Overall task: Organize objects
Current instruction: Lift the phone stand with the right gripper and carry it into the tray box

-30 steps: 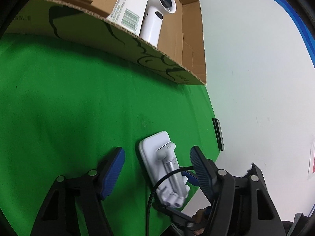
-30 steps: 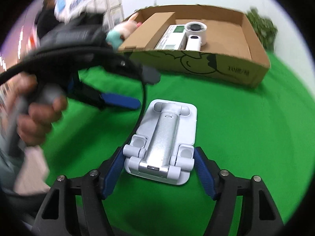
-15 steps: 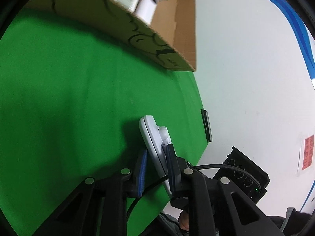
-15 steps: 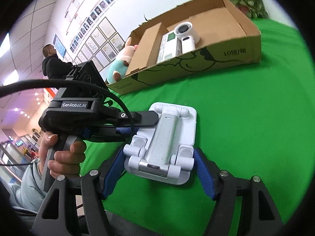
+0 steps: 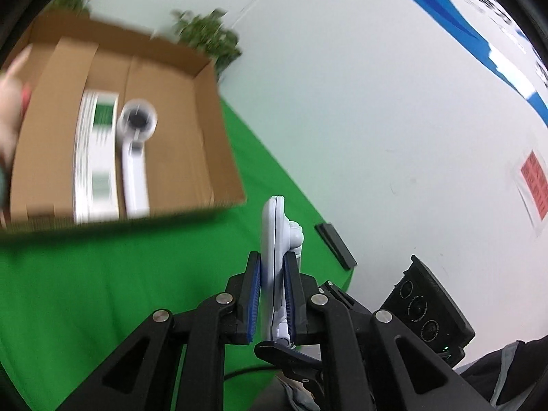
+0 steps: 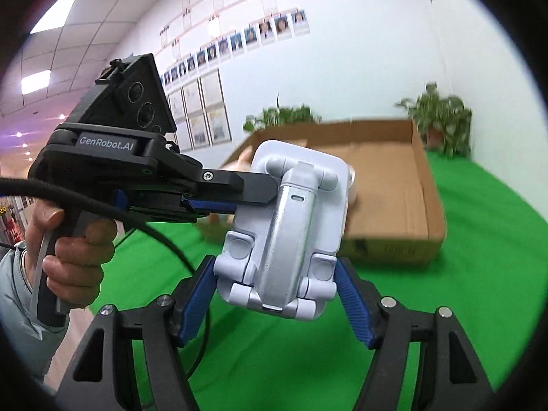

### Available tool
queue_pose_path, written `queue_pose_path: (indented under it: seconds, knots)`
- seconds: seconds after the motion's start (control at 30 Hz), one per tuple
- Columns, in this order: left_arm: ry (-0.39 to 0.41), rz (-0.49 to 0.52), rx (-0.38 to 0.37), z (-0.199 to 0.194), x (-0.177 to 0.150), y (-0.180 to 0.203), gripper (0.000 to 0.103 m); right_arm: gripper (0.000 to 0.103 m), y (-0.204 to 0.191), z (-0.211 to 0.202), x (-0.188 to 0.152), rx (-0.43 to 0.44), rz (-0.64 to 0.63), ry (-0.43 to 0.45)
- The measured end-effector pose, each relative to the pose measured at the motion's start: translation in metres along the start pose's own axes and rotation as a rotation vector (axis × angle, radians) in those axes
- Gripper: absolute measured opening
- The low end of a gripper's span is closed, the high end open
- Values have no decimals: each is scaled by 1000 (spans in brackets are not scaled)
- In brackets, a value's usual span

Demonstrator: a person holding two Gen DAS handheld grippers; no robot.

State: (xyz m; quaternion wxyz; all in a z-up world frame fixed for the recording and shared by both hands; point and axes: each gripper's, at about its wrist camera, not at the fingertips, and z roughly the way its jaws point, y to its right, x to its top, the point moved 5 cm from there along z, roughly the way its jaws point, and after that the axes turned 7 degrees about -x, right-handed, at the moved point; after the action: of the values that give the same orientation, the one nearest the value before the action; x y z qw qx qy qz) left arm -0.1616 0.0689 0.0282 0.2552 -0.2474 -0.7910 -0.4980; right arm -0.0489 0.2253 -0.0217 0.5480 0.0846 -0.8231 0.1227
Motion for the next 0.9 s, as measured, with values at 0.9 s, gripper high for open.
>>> queue_pose_path:
  seconds: [0.9]
  knots:
    - [-154, -119, 164, 151, 132, -137, 9, 65, 98, 143, 44, -15, 163, -351]
